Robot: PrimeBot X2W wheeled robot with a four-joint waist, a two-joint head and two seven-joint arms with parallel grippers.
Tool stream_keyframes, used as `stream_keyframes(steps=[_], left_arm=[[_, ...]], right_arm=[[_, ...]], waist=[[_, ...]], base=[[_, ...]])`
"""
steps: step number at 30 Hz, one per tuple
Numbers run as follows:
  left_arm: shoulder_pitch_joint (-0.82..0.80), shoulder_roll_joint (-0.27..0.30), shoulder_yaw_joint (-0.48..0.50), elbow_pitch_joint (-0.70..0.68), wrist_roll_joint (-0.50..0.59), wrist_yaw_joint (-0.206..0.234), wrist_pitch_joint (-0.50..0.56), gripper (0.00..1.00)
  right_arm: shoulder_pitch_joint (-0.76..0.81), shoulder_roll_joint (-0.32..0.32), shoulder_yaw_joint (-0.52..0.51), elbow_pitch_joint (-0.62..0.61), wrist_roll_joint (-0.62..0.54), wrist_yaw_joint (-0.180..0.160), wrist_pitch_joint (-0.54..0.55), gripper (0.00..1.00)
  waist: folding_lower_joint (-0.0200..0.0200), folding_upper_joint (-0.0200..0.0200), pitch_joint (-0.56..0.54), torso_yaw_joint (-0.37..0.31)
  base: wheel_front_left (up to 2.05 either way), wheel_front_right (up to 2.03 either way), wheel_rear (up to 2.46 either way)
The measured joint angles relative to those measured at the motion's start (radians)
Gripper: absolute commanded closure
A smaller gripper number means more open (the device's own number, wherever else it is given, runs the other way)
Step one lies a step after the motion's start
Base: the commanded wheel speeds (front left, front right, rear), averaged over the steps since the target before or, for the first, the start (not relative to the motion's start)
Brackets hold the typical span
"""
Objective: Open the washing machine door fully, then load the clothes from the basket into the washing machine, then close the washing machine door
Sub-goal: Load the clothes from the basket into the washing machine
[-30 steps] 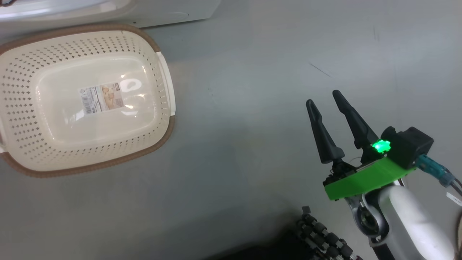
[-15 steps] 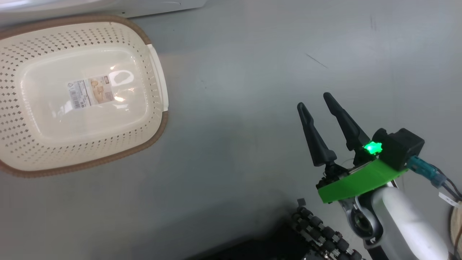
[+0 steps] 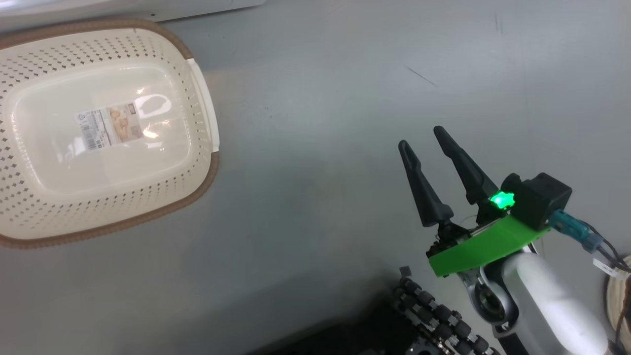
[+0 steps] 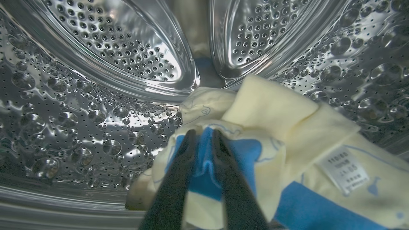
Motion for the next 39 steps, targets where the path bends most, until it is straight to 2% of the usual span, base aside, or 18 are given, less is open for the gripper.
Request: stream_keyframes(steps=[8,14,27,33,39], left_arm=[[0.005,-0.016,0.004,0.032,-0.024,0.016,-0.072,0.00],[0.068,-0.037,0.010,0.052,-0.046,0.016,-0.122,0.00],[0.213,-0.083,0.033,0.066,-0.110,-0.006,-0.229,0.00],[0.298,-0.106,0.037,0.039,-0.127,-0.014,-0.254,0.00],[0.421,-0.104,0.053,-0.026,-0.136,-0.006,-0.260,0.00]], right_arm=[[-0.004,0.000,-0.010,0.001,0.000,0.000,0.000,0.00],[-0.002,-0.007,-0.042,-0.003,-0.001,0.000,0.000,0.00],[0.000,-0.021,-0.095,-0.009,-0.008,0.000,0.000,0.00],[0.003,-0.029,-0.116,-0.012,-0.015,0.000,0.000,0.00],[0.046,-0.041,-0.133,-0.010,-0.024,0.000,0.000,0.00]], waist=[[0.0001,0.0000,-0.027,0.016],[0.0001,0.0000,-0.063,0.038],[0.0000,0.0001,-0.167,0.101],[0.0000,0.0000,-0.216,0.133],[0.0000,0.0000,-0.290,0.156]], base=[[0.00,0.00,0.00],[0.00,0.00,0.00],[0.00,0.00,0.00],[0.00,0.00,0.00],[0.00,0.00,0.00]])
